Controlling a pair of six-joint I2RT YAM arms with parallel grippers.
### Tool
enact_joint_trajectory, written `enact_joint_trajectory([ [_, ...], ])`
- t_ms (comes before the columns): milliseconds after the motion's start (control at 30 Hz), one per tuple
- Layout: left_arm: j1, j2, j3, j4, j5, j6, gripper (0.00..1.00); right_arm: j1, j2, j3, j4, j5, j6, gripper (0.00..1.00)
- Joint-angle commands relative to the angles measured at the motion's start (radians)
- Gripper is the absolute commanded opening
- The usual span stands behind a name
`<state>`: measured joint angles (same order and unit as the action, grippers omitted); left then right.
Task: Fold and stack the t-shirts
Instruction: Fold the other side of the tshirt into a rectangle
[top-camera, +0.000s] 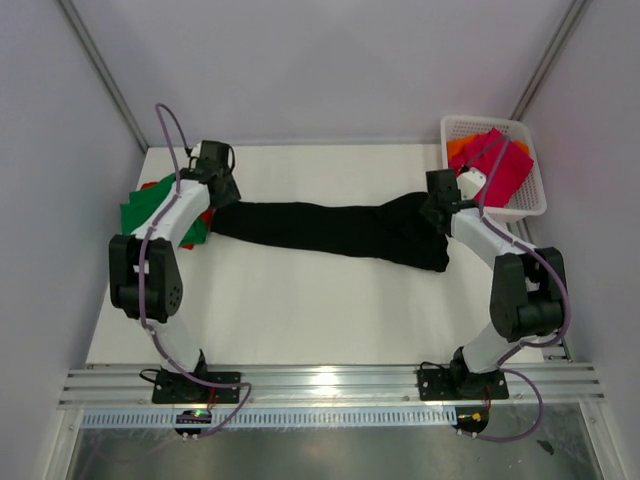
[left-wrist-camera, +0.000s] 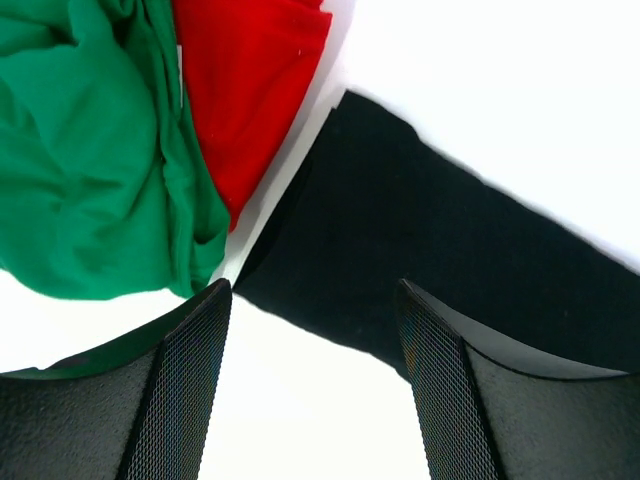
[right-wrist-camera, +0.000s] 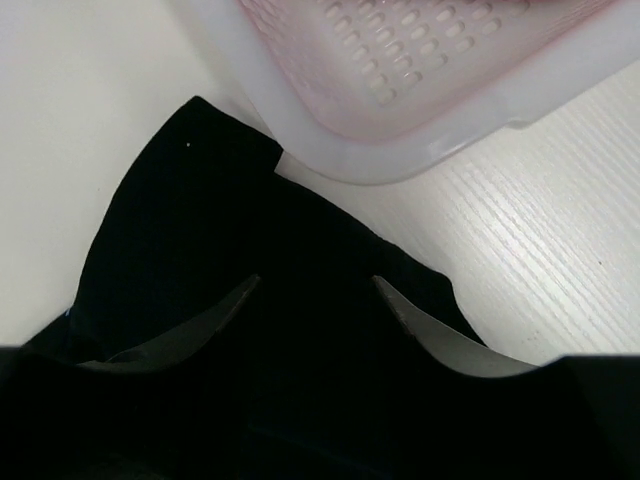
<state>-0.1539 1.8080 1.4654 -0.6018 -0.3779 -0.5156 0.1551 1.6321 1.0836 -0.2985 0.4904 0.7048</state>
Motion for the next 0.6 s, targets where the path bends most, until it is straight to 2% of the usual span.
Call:
enact_joint_trajectory([
  [0,0.007,-0.079,-0.03,-0.009,0.034,-0.003,0.69,0.003,-0.135,-0.056,0.129,-0.057,-0.033,0.52],
  [167,0.007,-0.087,-0.034,-0.021,0.025,0.003,0.69,0.066,-0.239,-0.093,0.144,-0.139,-0.096,0.51],
  [300,0.007,-0.082,-0.04,-0.027,0.059,-0.017,0.69,0.176,-0.274,-0.109,0.142,-0.177,-0.125,0.51],
  [567,-0.015,-0.075,-0.059,-0.029,0.092,-0.055,0.68,0.27,-0.189,-0.14,0.199,-0.243,-0.09,0.51],
])
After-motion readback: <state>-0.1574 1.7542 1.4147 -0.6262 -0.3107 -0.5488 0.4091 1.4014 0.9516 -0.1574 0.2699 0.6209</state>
